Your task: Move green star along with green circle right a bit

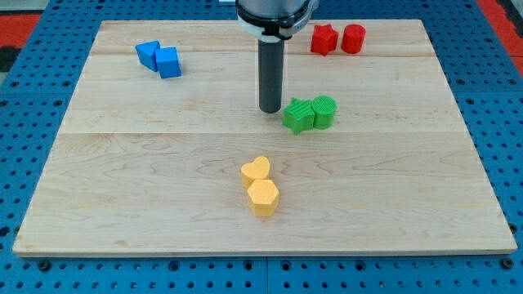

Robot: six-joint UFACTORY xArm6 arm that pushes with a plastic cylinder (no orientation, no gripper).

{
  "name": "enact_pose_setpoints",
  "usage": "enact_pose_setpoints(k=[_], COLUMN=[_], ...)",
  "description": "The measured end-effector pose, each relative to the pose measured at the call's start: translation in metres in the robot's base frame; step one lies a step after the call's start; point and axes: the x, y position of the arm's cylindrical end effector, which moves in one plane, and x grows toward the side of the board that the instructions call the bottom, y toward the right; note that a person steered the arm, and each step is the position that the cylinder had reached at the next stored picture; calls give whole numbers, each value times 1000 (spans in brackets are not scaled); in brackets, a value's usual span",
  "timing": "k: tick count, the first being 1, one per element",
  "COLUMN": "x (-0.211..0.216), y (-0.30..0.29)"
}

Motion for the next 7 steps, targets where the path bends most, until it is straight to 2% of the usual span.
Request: enact_pose_setpoints(k=[7], x=[0], y=[7])
